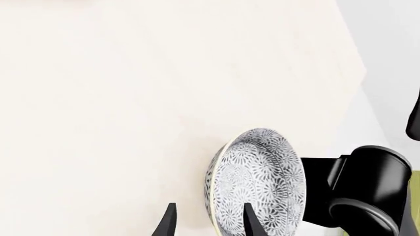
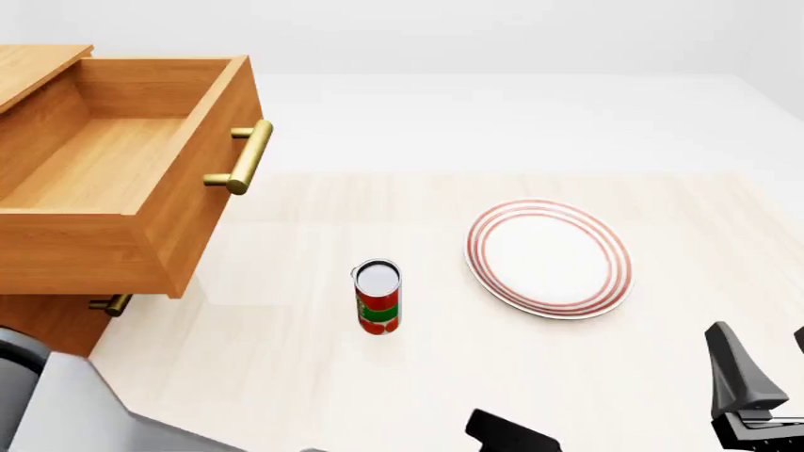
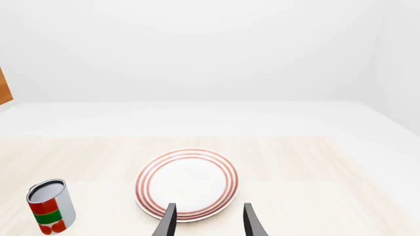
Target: Put the bowl in the top drawer of the cabinet.
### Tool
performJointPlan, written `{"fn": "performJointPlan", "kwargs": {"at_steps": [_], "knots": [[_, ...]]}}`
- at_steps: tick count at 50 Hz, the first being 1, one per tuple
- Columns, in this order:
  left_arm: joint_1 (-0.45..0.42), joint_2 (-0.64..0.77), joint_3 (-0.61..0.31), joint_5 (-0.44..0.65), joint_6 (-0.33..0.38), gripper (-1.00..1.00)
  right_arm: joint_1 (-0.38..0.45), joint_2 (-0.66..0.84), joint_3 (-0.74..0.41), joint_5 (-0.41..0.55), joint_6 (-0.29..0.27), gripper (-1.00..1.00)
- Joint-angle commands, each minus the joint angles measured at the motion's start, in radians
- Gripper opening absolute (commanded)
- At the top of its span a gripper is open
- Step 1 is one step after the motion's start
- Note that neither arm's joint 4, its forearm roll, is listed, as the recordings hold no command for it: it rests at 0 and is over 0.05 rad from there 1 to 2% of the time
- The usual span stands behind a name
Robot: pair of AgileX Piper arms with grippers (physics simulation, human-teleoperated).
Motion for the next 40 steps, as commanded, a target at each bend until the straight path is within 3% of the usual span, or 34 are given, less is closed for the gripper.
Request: {"fn": "performJointPlan", "kwargs": {"at_steps": [1,39,40], "knots": [[-0.005,0.016,-0.005,-0.007,-0.008,1.00,0.000,0.000,0.000,0.000,0.000,1.00],[0.005,0.021,-0.003,-0.009,-0.008,1.00,0.002,0.001,0.013,-0.014,0.000,1.00],[0.010,0.019,-0.003,-0.008,-0.005,-1.00,0.002,0.002,0.013,-0.014,0.000,1.00]]}}
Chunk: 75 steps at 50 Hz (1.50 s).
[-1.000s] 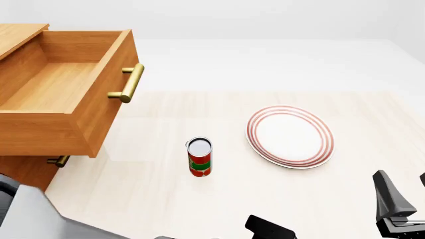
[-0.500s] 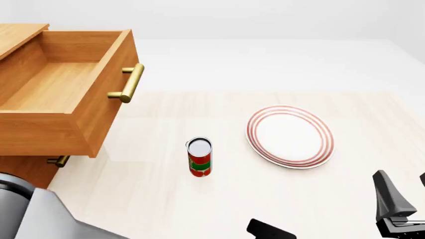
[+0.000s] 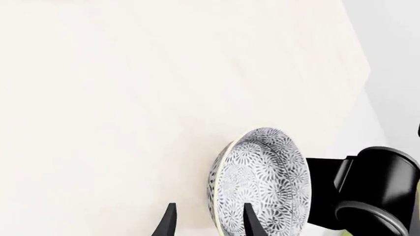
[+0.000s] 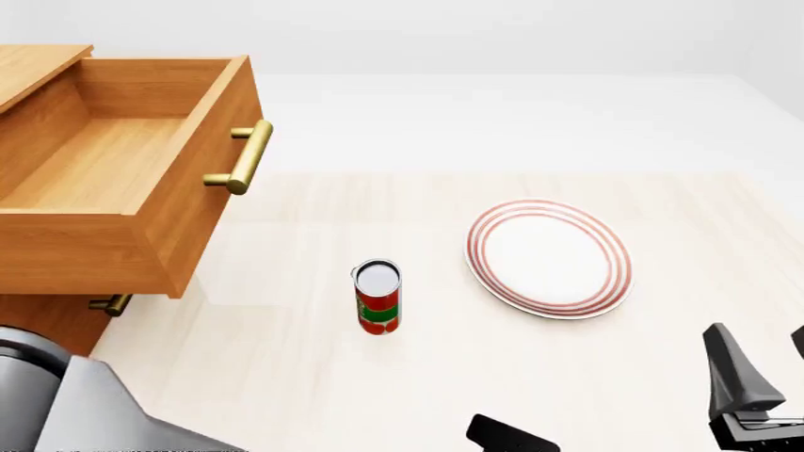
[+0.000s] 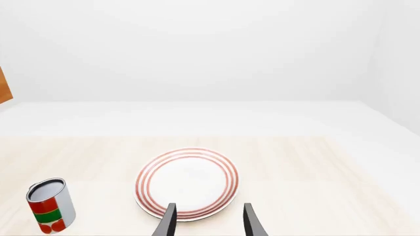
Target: Put the bowl in the top drawer of the cabinet.
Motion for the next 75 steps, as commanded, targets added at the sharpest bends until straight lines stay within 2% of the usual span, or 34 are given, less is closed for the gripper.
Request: {"fn": "performJointPlan", "kwargs": {"at_steps": [1,18,44,67,75], "knots": [[0.016,-0.006,0.001,0.003,0.009,-1.00,0.000,0.001,0.002,-0.003,0.000,1.00],[0.043,-0.030,0.013,0.018,0.018,-1.00,0.000,-0.005,0.003,0.002,0.000,1.00],[0.112,-0.142,0.053,0.072,0.024,-1.00,0.000,-0.007,0.003,0.004,0.000,1.00],[0.176,-0.284,0.071,0.164,0.030,-1.00,0.000,-0.005,0.002,0.002,0.000,1.00],[0.193,-0.346,0.041,0.242,0.057,-1.00,0.000,-0.003,0.002,0.001,0.000,1.00]]}}
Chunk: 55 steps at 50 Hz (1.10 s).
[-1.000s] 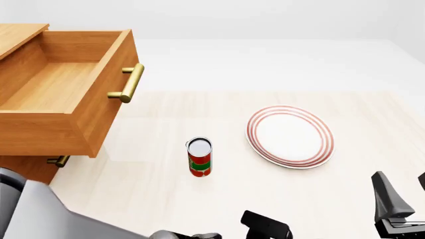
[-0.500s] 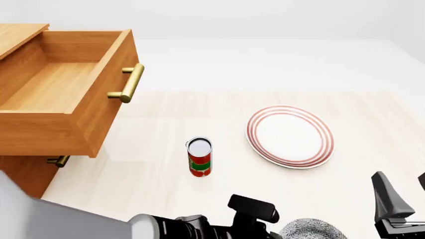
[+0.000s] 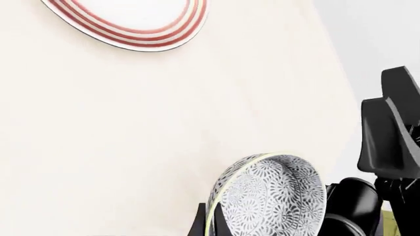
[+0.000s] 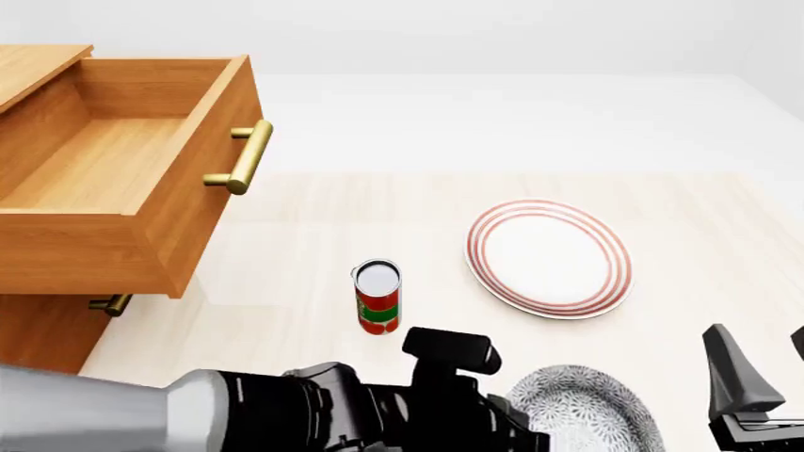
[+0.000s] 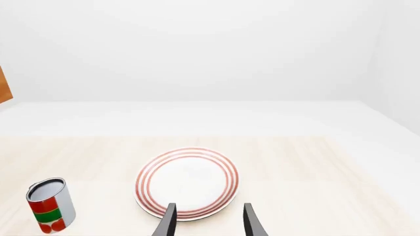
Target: Put the bowl in the top drawer of the cabinet.
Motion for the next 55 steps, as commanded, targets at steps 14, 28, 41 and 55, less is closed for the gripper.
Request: {"fn": "performJointPlan", "kwargs": {"at_steps": [14,28,41,55], "knots": [[0.075,-0.166,-0.067,0.168,0.061,-1.00,0.000,0.013,-0.022,0.009,0.000,1.00],[0.101,-0.219,-0.137,0.276,0.098,-1.00,0.000,0.013,-0.022,0.009,0.000,1.00],[0.134,-0.266,-0.204,0.367,0.143,-1.00,0.000,0.018,-0.023,0.005,0.000,1.00],[0.186,-0.330,-0.254,0.447,0.199,-1.00,0.000,0.013,-0.022,0.009,0.000,1.00]]}}
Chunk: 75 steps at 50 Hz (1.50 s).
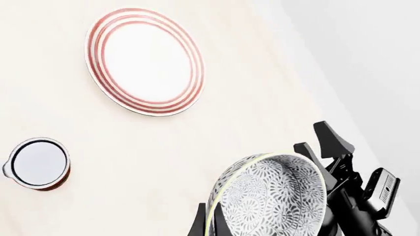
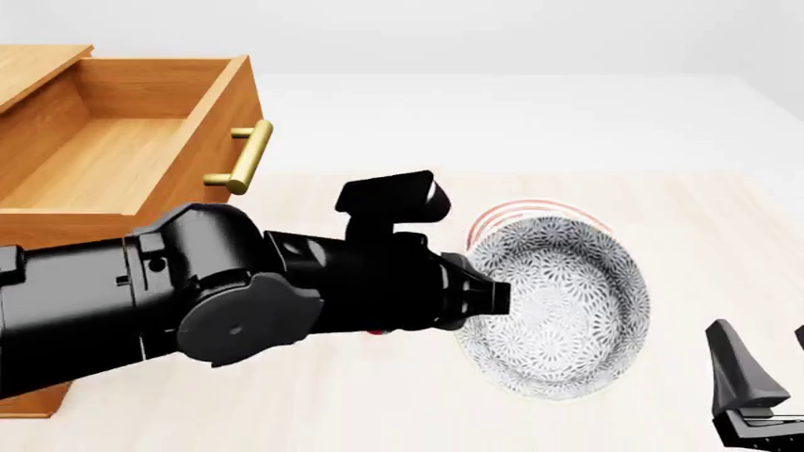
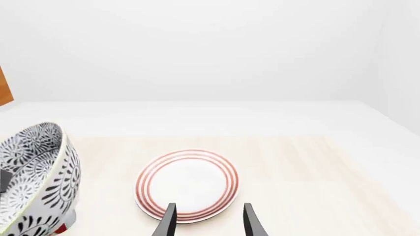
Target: Put the bowl in the top drawer of the cabinet.
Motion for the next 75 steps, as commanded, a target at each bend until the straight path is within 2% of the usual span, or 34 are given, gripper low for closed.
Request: {"fn": "performJointPlan", "kwargs": {"at_steps": [1,33,75], "knots": [[0.034,-0.050,-0.043,0.059,0.044,-1.00,0.000,-0.003,0.000,0.002,0.000,1.00],[0.093,-0.088,-0.147,0.162,0.091,-1.00,0.000,-0.016,0.021,-0.005,-0.001,1.00],[0.230,-0.100,-0.397,0.348,0.146,-1.00,0.000,-0.018,0.023,-0.004,0.000,1.00]]}}
